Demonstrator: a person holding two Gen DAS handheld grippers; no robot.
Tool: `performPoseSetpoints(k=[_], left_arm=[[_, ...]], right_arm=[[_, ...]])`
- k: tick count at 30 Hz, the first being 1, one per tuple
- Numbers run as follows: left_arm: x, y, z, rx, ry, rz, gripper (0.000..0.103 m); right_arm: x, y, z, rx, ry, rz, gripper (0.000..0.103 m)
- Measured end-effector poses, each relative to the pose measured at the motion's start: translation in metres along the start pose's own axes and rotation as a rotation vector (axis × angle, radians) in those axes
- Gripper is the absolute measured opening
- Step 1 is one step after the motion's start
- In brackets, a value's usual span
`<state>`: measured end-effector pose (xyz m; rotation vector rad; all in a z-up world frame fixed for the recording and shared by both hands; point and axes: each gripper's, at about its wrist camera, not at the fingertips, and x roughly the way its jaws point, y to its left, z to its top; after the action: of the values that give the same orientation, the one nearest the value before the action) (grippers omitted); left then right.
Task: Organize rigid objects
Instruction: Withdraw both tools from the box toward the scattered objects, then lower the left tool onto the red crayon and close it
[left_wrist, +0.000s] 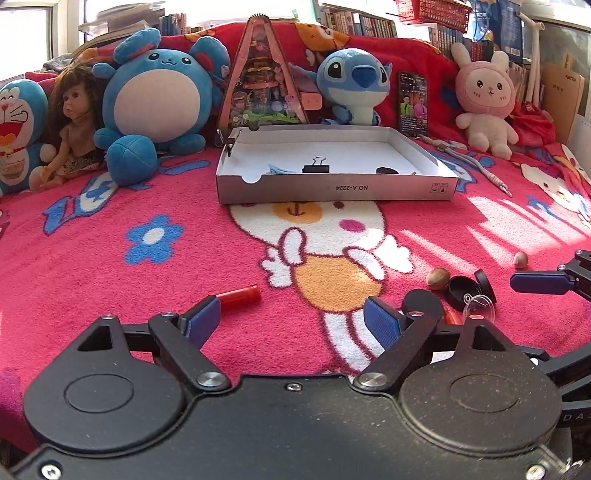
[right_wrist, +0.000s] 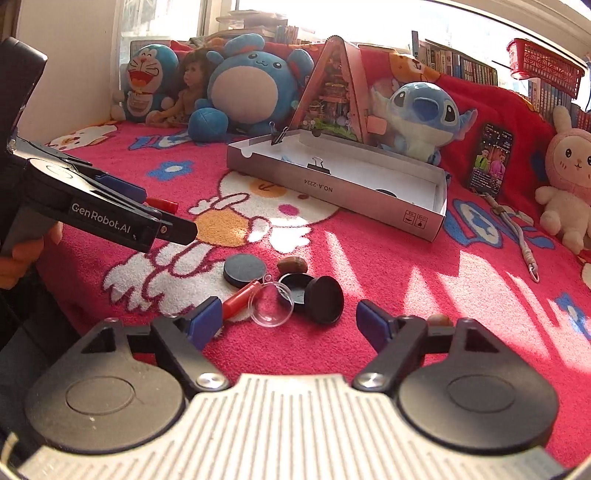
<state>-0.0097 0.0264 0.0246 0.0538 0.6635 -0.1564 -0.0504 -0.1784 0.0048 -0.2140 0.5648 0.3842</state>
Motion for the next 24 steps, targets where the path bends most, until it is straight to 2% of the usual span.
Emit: performPoseSetpoints(k=[4,6,12,13,14,16,24], left_arm=[[0.007,0.012,-0.001,-0.069,-0.008,0.078,0.086],[0.012,0.015,-0.002,-0.091,0.002,0.101,0.086],[0.019,0.011,-0.004,-0.061,-0.015,0.138,0.085],[0.02,0.009,-0.003,-0.049,-0.018,0.141,0.084],[0.022,0.008,-0.003,-0.043,-0.016,0.14,0.082],[0.026,0.006,-0.002,-0.036,-0.006,0.132,0.078],[0.032,0.003,0.0,-0.039,-0.01,0.108,0.07]], right_arm=[[0.0,0.009,0.0,-0.037,0.02,-0.013,0.071],[-0.001,0.013,0.0,-0.061,0.022,-0.017,0.068],[-0.009,0.014,0.0,-0.072,0.015,-0.014,0.062],[-0.01,0.013,0.0,-0.065,0.012,-0.019,0.059],[-0.01,0.011,0.001,-0.058,0.011,-0.023,0.048],[-0.01,0.01,0.001,-0.052,0.019,-0.03,0.039],[0.0,0.014,0.0,-0.052,0.031,-0.019,0.038]])
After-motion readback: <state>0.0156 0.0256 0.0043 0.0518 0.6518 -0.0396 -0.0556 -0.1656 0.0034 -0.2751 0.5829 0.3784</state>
